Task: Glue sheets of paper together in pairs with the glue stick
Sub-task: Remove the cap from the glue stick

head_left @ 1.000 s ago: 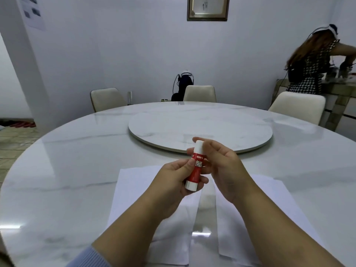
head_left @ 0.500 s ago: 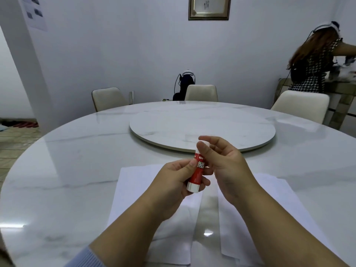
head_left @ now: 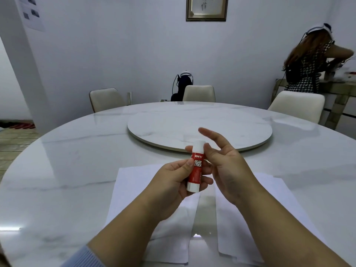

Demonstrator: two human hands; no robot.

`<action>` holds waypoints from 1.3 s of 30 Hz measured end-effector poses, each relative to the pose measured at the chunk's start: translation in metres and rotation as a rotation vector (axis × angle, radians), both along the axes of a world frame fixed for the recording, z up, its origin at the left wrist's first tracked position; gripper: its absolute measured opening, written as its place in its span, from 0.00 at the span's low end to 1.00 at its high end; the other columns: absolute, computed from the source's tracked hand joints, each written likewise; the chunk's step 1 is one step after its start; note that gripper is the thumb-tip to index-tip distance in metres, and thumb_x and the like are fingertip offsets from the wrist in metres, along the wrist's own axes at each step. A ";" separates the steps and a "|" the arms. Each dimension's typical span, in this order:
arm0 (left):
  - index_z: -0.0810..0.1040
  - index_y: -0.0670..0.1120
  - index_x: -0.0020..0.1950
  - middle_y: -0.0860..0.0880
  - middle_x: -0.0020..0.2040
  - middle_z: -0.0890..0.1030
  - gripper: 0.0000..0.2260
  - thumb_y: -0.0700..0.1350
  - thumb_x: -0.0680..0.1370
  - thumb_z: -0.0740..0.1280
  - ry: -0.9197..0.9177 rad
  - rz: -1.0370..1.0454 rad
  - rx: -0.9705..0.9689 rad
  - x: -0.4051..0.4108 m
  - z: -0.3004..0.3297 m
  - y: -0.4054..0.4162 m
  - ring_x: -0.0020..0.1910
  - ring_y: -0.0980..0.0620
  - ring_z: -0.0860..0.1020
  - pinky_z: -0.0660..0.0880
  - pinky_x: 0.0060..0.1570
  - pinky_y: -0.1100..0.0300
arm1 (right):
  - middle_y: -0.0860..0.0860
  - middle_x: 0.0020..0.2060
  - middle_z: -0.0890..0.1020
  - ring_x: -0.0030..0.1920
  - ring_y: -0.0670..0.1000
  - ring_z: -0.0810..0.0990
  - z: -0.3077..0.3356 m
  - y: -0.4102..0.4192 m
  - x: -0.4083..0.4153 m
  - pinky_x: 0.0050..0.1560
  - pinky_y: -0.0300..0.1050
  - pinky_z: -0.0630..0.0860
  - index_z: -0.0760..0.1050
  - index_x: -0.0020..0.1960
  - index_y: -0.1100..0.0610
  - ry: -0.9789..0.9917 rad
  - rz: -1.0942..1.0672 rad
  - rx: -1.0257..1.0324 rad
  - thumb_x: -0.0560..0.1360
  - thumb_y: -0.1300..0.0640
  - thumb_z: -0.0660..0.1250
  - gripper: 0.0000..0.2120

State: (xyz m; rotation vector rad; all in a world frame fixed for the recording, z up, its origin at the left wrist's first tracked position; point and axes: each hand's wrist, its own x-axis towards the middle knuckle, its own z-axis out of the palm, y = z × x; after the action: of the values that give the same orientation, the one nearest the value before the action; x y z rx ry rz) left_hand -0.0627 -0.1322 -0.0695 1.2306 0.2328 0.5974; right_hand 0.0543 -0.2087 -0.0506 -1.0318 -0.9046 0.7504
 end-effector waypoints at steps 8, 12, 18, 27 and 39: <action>0.83 0.41 0.49 0.42 0.44 0.84 0.14 0.48 0.73 0.63 -0.014 -0.013 0.024 0.001 -0.002 0.001 0.41 0.46 0.83 0.79 0.40 0.59 | 0.52 0.39 0.84 0.35 0.49 0.75 0.001 0.000 -0.001 0.32 0.45 0.70 0.83 0.50 0.47 0.021 -0.062 0.006 0.74 0.58 0.67 0.10; 0.82 0.39 0.50 0.42 0.44 0.84 0.15 0.48 0.73 0.63 -0.047 0.001 0.001 0.003 -0.002 0.002 0.40 0.46 0.82 0.79 0.40 0.58 | 0.53 0.40 0.84 0.36 0.50 0.75 0.001 0.001 -0.006 0.35 0.45 0.67 0.83 0.51 0.48 -0.004 -0.046 -0.031 0.78 0.53 0.61 0.11; 0.85 0.44 0.46 0.43 0.45 0.85 0.13 0.48 0.73 0.63 -0.016 0.010 0.047 0.005 -0.005 0.002 0.41 0.47 0.83 0.79 0.40 0.60 | 0.47 0.32 0.80 0.29 0.44 0.77 0.001 -0.001 -0.008 0.26 0.38 0.72 0.82 0.53 0.49 0.005 -0.117 -0.032 0.65 0.53 0.75 0.16; 0.84 0.44 0.49 0.44 0.46 0.84 0.13 0.49 0.73 0.64 -0.043 -0.026 0.029 0.002 -0.006 0.007 0.44 0.48 0.82 0.78 0.43 0.60 | 0.51 0.41 0.86 0.41 0.45 0.80 0.030 -0.009 0.031 0.45 0.37 0.72 0.79 0.50 0.54 0.317 -0.349 0.329 0.73 0.64 0.68 0.09; 0.80 0.44 0.51 0.48 0.43 0.83 0.11 0.47 0.71 0.70 -0.011 0.529 -0.114 0.006 -0.011 0.025 0.44 0.52 0.81 0.77 0.50 0.57 | 0.54 0.47 0.82 0.44 0.52 0.79 -0.012 0.042 0.074 0.43 0.40 0.71 0.79 0.49 0.55 -0.609 -0.676 -0.645 0.68 0.61 0.74 0.10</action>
State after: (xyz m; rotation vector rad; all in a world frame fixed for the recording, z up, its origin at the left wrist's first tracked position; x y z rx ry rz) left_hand -0.0567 -0.1071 -0.0809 1.0545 0.5851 1.0318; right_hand 0.1286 -0.1662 -0.0621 -2.0764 -0.7379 0.1228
